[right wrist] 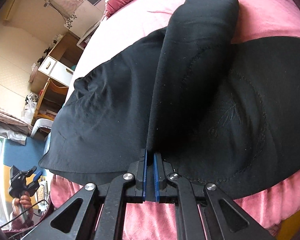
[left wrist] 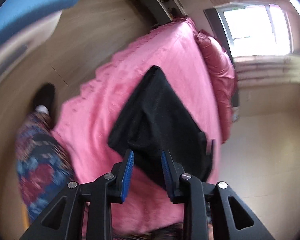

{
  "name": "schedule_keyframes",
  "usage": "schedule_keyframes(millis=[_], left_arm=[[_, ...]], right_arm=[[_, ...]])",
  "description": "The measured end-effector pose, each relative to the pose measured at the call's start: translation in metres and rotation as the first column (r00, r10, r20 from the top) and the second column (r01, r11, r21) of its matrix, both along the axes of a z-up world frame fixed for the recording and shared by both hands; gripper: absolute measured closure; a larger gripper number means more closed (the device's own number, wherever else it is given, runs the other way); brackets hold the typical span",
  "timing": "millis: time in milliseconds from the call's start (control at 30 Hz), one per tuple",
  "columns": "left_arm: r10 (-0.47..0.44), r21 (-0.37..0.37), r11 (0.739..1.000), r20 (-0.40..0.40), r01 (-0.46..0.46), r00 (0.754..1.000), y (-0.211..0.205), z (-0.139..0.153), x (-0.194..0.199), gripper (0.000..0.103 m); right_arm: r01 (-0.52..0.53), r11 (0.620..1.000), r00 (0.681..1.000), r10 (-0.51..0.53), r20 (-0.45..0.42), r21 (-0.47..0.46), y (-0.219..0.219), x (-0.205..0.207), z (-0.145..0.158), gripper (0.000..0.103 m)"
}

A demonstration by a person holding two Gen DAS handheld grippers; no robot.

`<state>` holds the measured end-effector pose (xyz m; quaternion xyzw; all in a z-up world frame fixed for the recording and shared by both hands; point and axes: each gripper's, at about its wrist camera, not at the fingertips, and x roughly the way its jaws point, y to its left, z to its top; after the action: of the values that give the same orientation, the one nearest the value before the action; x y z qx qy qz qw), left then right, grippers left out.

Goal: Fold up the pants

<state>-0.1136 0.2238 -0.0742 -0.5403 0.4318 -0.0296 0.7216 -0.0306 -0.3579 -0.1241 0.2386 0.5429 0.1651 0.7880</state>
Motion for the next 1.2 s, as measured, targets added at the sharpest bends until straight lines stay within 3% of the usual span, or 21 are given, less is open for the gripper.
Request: schedule_keyframes(millis=[100, 233, 333, 367, 433, 500, 567, 633, 767, 833, 900, 967, 1033, 1067, 1133, 1200], left_arm=[[0.018, -0.026, 0.999, -0.012, -0.018, 1.000, -0.005, 0.001, 0.005, 0.067], [0.030, -0.049, 0.998, -0.070, -0.034, 0.997, -0.010, -0.010, 0.024, 0.067], [0.036, -0.015, 0.999, -0.130, -0.038, 0.991, -0.014, -0.021, 0.038, 0.070], [0.041, -0.004, 0.999, -0.131, -0.041, 0.991, -0.016, -0.022, 0.041, 0.079], [0.041, 0.057, 0.998, -0.105, -0.035, 0.994, -0.019, -0.014, 0.046, 0.090], [0.026, 0.108, 0.994, -0.029, -0.023, 0.999, -0.020, 0.006, 0.047, 0.092], [-0.006, 0.179, 0.984, -0.005, 0.006, 1.000, -0.022, 0.019, 0.045, 0.093], [-0.046, 0.245, 0.968, -0.064, 0.060, 0.997, -0.024, 0.014, 0.043, 0.093], [-0.076, 0.285, 0.949, -0.219, 0.138, 0.973, -0.031, -0.022, 0.046, 0.093], [-0.044, 0.268, 0.958, -0.216, 0.102, 0.975, -0.029, -0.025, 0.045, 0.091], [-0.040, 0.292, 0.950, -0.230, 0.108, 0.972, -0.029, -0.019, 0.048, 0.087], [-0.020, 0.340, 0.934, -0.255, 0.109, 0.967, -0.029, -0.009, 0.048, 0.079], [0.034, 0.425, 0.902, -0.252, 0.079, 0.967, -0.030, 0.011, 0.047, 0.078], [0.056, 0.473, 0.879, -0.235, 0.064, 0.970, -0.031, 0.023, 0.044, 0.078], [0.057, 0.543, 0.839, -0.163, 0.042, 0.985, -0.041, 0.048, 0.046, 0.077], [-0.016, 0.560, 0.825, -0.100, 0.069, 0.995, -0.058, 0.064, 0.055, 0.075]], right_arm=[[0.002, 1.000, 1.000, -0.002, -0.001, -0.002, 0.000, 0.000, 0.000, 0.097], [0.005, 1.000, 1.000, -0.005, -0.003, -0.005, 0.001, 0.000, -0.001, 0.097], [0.009, 1.000, 1.000, -0.009, -0.006, -0.004, 0.001, 0.000, -0.002, 0.097], [0.009, 1.000, 1.000, -0.009, -0.007, -0.005, 0.002, 0.000, -0.002, 0.096], [0.005, 1.000, 1.000, -0.005, -0.005, -0.010, 0.002, 0.001, -0.002, 0.097], [-0.001, 1.000, 1.000, 0.000, 0.009, 0.005, 0.002, 0.001, 0.003, 0.097], [-0.016, 0.999, 0.999, 0.014, 0.045, 0.037, -0.001, -0.003, 0.013, 0.097], [-0.032, 0.999, 0.998, 0.030, 0.056, 0.029, -0.003, -0.006, 0.017, 0.097], [-0.043, 0.999, 0.999, 0.043, 0.000, -0.020, -0.001, -0.008, -0.001, 0.097], [-0.031, 0.999, 0.999, 0.031, -0.025, -0.017, -0.001, -0.006, -0.010, 0.097], [-0.038, 0.999, 0.999, 0.038, -0.035, -0.024, 0.000, -0.005, -0.014, 0.097], [-0.037, 0.999, 0.999, 0.037, -0.038, 0.000, -0.004, -0.004, -0.011, 0.093], [-0.029, 1.000, 0.998, 0.029, -0.048, 0.013, -0.011, -0.003, -0.007, 0.086], [-0.027, 1.000, 0.999, 0.028, -0.038, 0.012, -0.016, -0.004, -0.003, 0.081], [-0.018, 1.000, 1.000, 0.018, -0.009, -0.011, -0.026, -0.006, 0.009, 0.081], [0.009, 0.999, 1.000, -0.008, 0.025, -0.037, -0.038, -0.006, 0.023, 0.080]])
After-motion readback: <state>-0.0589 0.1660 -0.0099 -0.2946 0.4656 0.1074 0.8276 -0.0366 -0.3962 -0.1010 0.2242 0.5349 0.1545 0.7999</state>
